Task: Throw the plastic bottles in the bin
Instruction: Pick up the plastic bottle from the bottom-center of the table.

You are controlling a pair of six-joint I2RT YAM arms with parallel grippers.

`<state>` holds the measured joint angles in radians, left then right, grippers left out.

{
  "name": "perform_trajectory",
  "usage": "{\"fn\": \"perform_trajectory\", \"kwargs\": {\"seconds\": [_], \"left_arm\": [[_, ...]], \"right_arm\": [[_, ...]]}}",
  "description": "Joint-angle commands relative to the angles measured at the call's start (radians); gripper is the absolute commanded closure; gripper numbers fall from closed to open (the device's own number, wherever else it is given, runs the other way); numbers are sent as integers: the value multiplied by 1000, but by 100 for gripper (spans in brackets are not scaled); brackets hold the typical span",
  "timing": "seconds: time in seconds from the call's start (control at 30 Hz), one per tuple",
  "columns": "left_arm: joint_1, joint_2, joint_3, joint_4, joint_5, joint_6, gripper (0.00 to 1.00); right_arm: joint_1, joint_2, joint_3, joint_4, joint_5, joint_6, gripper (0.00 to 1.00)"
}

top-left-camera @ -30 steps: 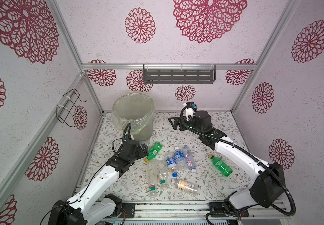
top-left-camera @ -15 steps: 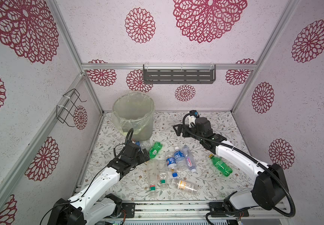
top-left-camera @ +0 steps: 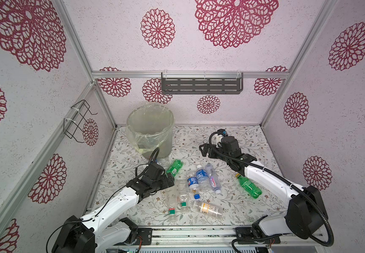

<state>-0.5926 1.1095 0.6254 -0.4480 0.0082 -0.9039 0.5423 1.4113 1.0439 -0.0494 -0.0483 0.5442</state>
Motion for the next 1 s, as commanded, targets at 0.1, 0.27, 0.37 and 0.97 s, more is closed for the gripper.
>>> {"fn": "perform_trajectory", "kwargs": {"seconds": [0.1, 0.27, 0.37, 0.97], "left_arm": [[-52, 44, 40, -29, -10, 14, 3], [-76, 89, 58, -26, -15, 15, 3], [-94, 118, 73, -43, -25, 27, 3], [-146, 171, 80, -105, -107, 21, 5]], "right_arm": [[-12, -49, -14, -4, 7, 30, 1], [-17, -50, -30, -13, 5, 43, 1], [-22, -52, -33, -26, 5, 45, 1], [-44, -55, -47, -32, 0, 50, 1]]}}
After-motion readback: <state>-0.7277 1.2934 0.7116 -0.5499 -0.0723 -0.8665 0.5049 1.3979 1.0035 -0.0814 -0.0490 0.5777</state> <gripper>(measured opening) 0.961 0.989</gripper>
